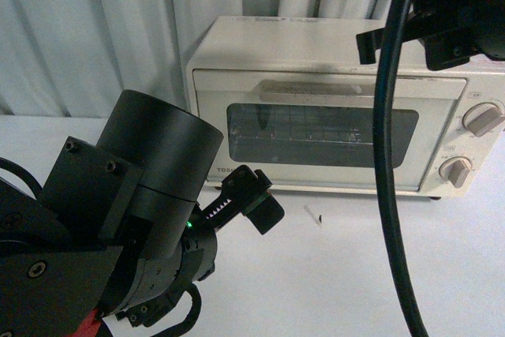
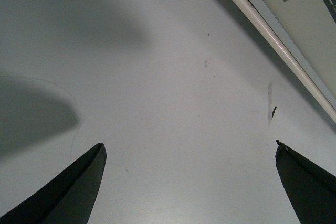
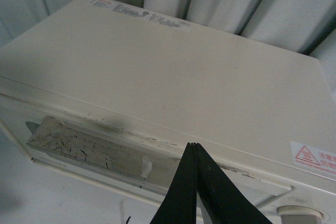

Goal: Open oven

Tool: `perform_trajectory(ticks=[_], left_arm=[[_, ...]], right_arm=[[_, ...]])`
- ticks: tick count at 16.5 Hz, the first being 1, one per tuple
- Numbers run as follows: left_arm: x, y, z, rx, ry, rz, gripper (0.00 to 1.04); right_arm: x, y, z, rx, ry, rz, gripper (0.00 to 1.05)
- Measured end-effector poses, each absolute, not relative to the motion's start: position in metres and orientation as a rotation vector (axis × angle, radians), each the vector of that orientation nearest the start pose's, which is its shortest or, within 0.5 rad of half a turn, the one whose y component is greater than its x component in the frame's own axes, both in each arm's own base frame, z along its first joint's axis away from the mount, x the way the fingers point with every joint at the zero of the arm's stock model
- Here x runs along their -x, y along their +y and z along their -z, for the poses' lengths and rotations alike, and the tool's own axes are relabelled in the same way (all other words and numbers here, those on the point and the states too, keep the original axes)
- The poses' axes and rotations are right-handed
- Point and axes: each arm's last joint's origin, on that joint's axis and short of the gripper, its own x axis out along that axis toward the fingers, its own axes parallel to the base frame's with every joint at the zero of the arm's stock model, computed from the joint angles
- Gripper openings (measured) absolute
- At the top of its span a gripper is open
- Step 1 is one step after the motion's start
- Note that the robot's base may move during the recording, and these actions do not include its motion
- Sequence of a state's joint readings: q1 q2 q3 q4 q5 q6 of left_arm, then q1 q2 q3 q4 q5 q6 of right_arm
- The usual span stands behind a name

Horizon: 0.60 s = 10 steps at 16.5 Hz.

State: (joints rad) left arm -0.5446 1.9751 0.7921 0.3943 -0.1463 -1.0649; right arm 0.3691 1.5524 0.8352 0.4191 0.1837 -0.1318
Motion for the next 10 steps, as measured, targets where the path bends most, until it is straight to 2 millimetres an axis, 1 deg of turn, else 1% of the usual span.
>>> perform_trajectory(ticks=[2, 5, 7, 10], left_arm=[[-0.293, -0.173, -0.074, 0.732, 0.853, -0.055, 0.98], [-0.293, -0.172, -0.074, 0.733, 0.853, -0.056, 0.98], [-0.293, -0.173, -0.074, 0.732, 0.853, -0.055, 0.98], [-0.293, -0.173, -0.074, 0.732, 0.853, -0.055, 0.98]], right_arm=[[-0.318, 0.124, -0.217, 0.229, 0.306, -0.218, 0.02], [-0.324, 0.141, -0.208, 0.252, 0.332, -0.249, 0.02], [-0.327, 0.144, -0.205, 0.257, 0.335, -0.248, 0.02], [-0.333, 0.138, -0.196, 0.263, 0.366, -0.23, 0.02]])
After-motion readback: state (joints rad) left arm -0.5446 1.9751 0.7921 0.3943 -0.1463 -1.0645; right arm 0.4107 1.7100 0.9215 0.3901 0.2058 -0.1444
